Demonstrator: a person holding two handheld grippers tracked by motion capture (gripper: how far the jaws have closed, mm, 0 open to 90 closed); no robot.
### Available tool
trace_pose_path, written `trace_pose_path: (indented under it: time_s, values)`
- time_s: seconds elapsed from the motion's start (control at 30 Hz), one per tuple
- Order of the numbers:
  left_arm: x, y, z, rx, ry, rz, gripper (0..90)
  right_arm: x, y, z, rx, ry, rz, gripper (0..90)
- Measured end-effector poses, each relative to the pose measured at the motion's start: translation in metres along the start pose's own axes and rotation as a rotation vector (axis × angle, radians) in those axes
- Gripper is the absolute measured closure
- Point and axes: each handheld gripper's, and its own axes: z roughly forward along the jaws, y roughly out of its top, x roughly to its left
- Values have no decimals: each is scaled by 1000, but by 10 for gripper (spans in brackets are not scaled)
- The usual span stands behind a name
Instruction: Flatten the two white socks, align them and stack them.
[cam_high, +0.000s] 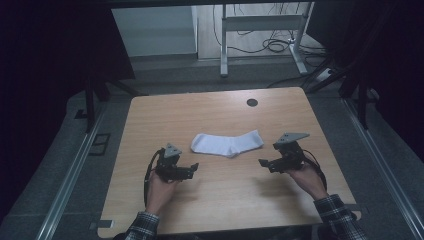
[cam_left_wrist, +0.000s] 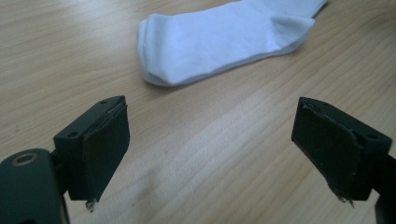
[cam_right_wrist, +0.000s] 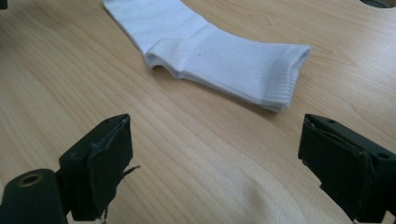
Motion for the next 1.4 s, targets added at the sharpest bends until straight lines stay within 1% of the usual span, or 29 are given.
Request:
trace_pose_path:
  time_s: [0.2, 0.37, 0.47, 0.53, 0.63, 0.73, 0.8, 0.9, 1.03, 1.07, 1.1, 1.17, 1.2, 1.3, 1.4]
  values:
    - [-4, -13, -11, -6, 1, 4, 119, 6, -9, -7, -7, 2, -18, 93]
    - [-6, -25, -18, -2, 4, 12, 119, 13, -19, -9, 4, 17, -32, 91]
    - [-9, -33, -21, 0, 4, 2, 118, 16, -24, -10, 12, 25, -37, 90]
    - [-11, -38, -22, 4, 1, 6, 118, 18, -28, -10, 19, 31, -39, 90]
    - [-16, -46, -21, 14, -9, 12, 118, 21, -36, -9, 35, 40, -32, 90]
    - [-20, -53, -19, 42, -16, 27, 116, 21, -43, -6, 50, 48, -26, 88]
    - [-23, -56, -18, 57, -13, 36, 116, 20, -48, -4, 64, 48, -26, 88]
    - [-26, -60, -15, 71, -15, 43, 115, 20, -54, 0, 81, 53, -21, 84]
    - [-29, -63, -11, 94, -16, 57, 115, 21, -60, 5, 99, 62, -37, 75]
    - [-30, -64, -10, 101, -13, 63, 115, 22, -62, 7, 104, 63, -39, 58]
    - [-31, -65, -9, 113, -9, 79, 115, 24, -63, 8, 97, 54, -59, 55]
    - [-33, -65, -9, 112, -17, 91, 113, 26, -64, 9, 95, 33, -92, 50]
    - [-32, -65, -9, 116, -23, 94, 112, 27, -64, 10, 90, 32, -101, 38]
    - [-32, -66, -9, 115, -28, 98, 113, 28, -67, 12, 66, 27, -93, 29]
    - [-31, -66, -9, 113, -27, 95, 113, 28, -67, 12, 63, 28, -90, 30]
